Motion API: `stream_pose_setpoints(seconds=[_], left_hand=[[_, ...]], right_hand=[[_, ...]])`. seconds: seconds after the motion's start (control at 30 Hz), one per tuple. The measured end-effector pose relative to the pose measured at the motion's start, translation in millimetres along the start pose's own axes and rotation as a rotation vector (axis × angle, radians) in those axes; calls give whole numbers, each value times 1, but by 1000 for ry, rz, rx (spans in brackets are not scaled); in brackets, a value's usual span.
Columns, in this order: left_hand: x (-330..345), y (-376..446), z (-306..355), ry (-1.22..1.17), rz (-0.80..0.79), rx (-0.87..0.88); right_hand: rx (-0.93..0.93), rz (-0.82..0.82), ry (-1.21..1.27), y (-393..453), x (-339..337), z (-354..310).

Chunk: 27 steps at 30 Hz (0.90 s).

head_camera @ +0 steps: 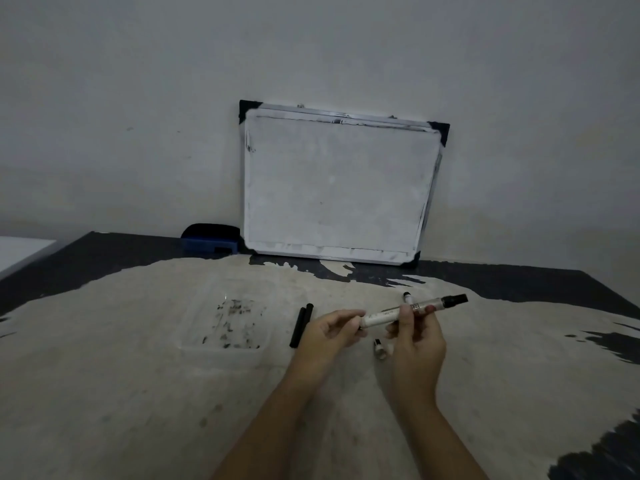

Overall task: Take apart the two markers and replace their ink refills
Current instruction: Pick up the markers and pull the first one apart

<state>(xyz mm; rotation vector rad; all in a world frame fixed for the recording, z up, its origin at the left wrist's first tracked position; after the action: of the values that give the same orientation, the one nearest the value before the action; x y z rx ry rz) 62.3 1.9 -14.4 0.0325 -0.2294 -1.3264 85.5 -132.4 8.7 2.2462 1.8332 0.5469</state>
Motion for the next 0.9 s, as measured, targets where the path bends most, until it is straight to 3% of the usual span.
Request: stream_pose_setpoints(seconds=[0.13,0.27,0.37,0.43,0.5,0.9], left_hand=[[-3,0,1,-3,63,33],[-9,-1,3,1,161,63],[-13,-2,8,6,234,101],[-13,-2,9,15,248,105],[-11,-1,7,47,233,102],[-9,0,40,190,108,118]], right_hand=[[95,-4,53,4,-2,5],[27,85,-179,5,-4,10],[-302,88,-552,5,-3,-6],[-531,-12,-824,3,6,-7],[-605,-119,-959,1,13,-1],[-622,10,-906,4,2,-2]])
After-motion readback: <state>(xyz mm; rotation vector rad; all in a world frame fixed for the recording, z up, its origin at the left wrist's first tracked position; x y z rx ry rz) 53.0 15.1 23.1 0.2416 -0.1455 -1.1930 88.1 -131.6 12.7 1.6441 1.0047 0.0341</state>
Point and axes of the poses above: each hand's wrist, its own y-axis towards the middle knuckle, its own x-axis out of the palm, z = x × y, the point moved 5 cm from there along y, towards the middle knuckle
